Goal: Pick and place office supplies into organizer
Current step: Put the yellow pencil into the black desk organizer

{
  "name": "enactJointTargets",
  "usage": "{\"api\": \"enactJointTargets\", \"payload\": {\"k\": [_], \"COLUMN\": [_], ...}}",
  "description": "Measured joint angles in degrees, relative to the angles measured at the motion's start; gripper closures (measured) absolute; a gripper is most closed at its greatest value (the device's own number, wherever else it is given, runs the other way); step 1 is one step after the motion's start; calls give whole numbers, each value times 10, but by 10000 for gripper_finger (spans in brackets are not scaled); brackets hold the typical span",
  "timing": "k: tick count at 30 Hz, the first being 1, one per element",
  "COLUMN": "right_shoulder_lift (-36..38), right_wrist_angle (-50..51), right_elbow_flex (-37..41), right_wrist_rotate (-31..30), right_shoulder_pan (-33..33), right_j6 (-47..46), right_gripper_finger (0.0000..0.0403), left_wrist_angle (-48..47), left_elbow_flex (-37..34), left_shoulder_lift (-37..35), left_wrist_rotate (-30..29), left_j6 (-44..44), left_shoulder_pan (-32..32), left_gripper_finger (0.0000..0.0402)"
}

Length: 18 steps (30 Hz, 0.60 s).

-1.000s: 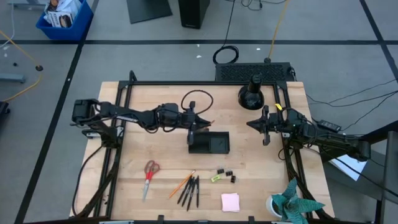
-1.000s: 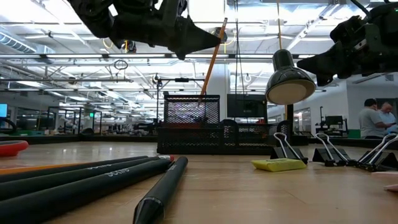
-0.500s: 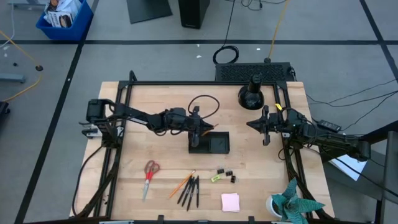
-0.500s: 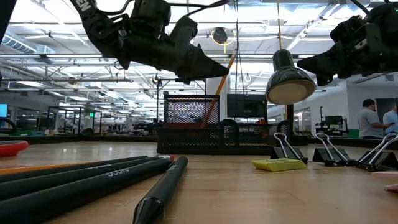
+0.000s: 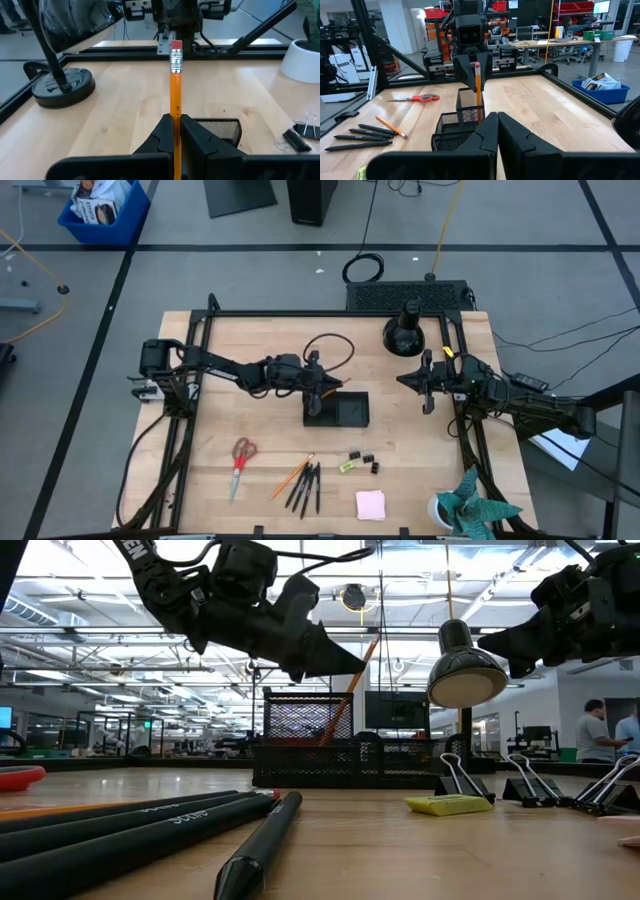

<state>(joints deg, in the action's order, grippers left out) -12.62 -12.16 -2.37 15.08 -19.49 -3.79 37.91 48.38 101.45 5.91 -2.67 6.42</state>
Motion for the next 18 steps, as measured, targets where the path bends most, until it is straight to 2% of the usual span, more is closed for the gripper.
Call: {"api": "enactJointTargets", "payload": {"k": [7,18], "right_shoulder_lift": [0,0], "right_wrist_angle": [0,0], "right_elbow_flex": [0,0], "right_wrist_rotate": [0,0], "right_shoulder_pan": [0,0], "right_j6": [0,0], "right_gripper_finger": [399,399], "left_wrist_angle": [-50,-74], "left_elbow_flex": [0,0], "left_shoulder_lift": [0,0], "left_wrist_rotate": [-31,-33], "left_j6": [14,17], "left_shoulder_pan": [1,1], "left_gripper_finger": [377,367]}}
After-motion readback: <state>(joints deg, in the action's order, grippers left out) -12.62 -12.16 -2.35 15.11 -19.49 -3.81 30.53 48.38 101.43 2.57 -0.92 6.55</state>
